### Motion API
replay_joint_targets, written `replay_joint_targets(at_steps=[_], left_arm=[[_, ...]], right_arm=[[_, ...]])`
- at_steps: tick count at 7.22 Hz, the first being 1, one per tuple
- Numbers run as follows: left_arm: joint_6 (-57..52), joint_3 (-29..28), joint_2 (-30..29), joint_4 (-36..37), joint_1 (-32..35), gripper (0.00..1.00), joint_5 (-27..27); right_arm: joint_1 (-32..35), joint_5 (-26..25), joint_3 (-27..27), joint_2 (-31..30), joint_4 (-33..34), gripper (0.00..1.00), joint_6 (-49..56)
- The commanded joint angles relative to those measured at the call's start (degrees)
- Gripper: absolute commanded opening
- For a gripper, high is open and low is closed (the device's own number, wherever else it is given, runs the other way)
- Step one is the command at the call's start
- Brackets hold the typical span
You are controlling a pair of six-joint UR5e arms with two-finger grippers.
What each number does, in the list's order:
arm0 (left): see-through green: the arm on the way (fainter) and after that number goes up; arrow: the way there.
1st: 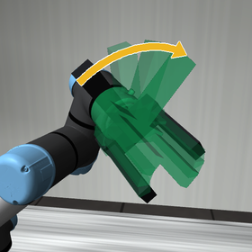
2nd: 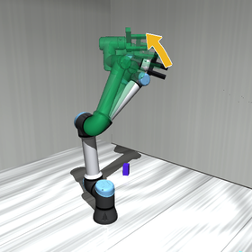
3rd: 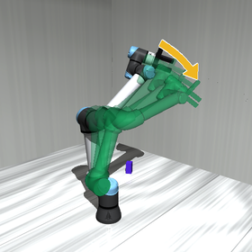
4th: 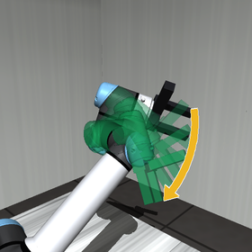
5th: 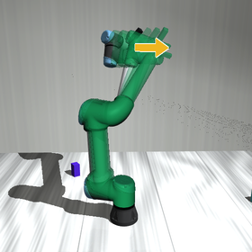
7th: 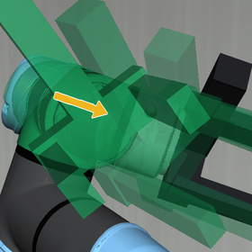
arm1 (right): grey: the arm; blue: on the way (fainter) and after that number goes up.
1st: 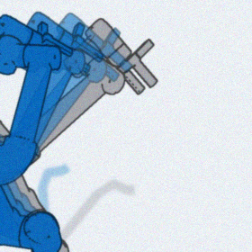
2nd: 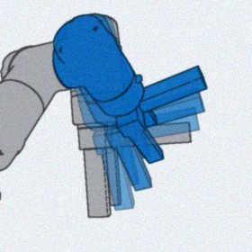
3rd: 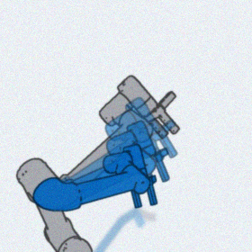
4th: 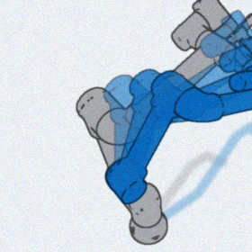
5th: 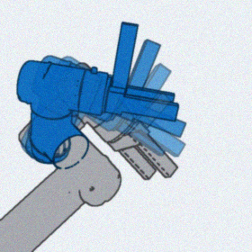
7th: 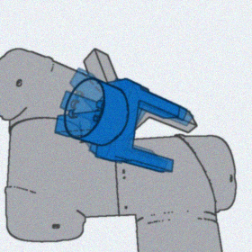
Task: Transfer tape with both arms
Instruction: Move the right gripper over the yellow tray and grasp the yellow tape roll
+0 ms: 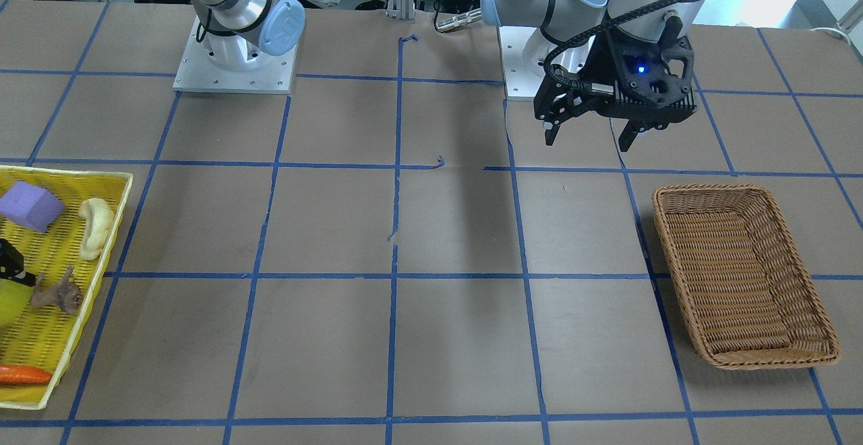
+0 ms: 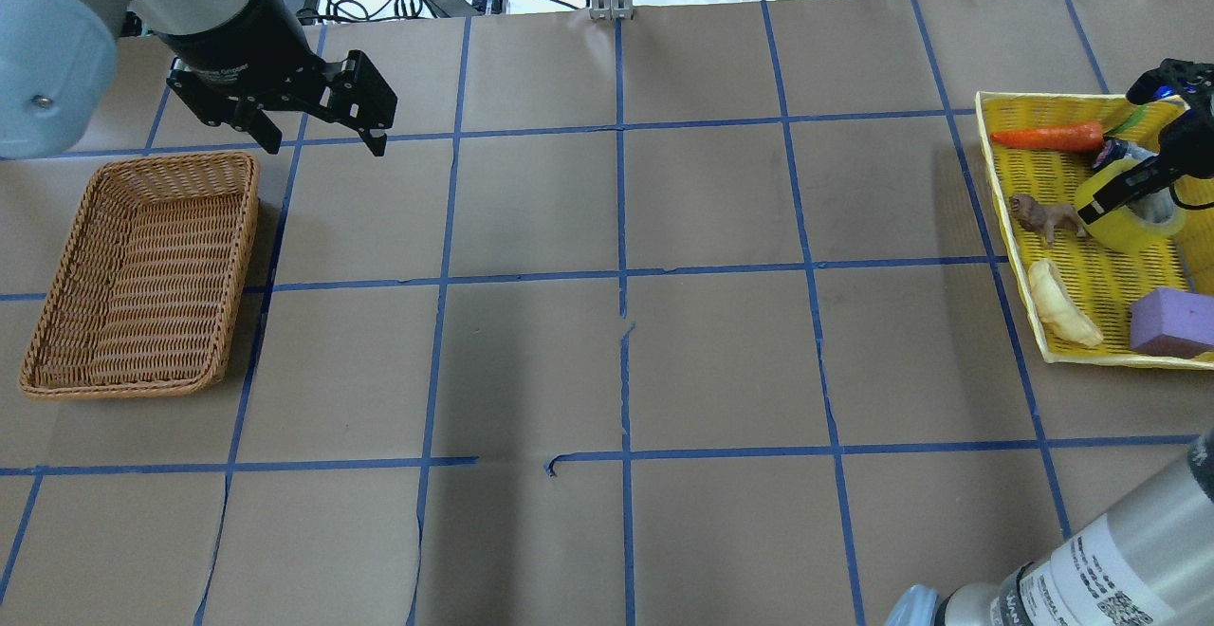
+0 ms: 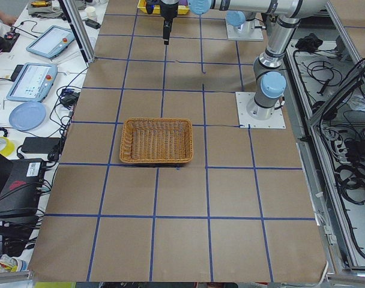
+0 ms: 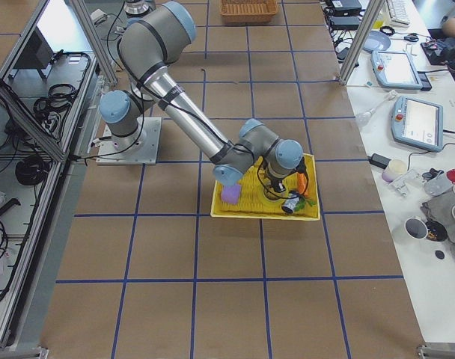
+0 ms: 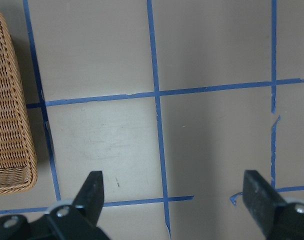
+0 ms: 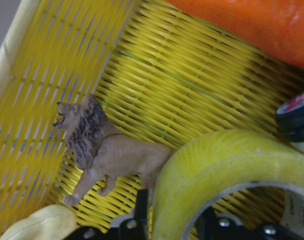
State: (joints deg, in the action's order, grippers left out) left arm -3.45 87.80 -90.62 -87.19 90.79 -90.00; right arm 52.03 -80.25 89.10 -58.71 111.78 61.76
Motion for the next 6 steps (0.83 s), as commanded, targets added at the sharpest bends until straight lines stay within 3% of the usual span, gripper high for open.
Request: replay_joint_targets(at_steps=[1,3,6], left_arm=[[0.0,0.0,0.0,0.0,0.0,1.0,0.0],[-0.1,0.0,0.0,0.0,0.0,1.0,0.0],[-0.1,0.0,0.0,0.0,0.0,1.0,0.0]], right_arm=[[0.0,-0.9,-0.2,-1.0,0.2,0.0,-1.0],[2.8,-2.0,-0.2,-8.5,-2.2,0.0,-5.2],[18.1,-6.8,-0.1,-13.6,-3.3,0.0,-22.1]])
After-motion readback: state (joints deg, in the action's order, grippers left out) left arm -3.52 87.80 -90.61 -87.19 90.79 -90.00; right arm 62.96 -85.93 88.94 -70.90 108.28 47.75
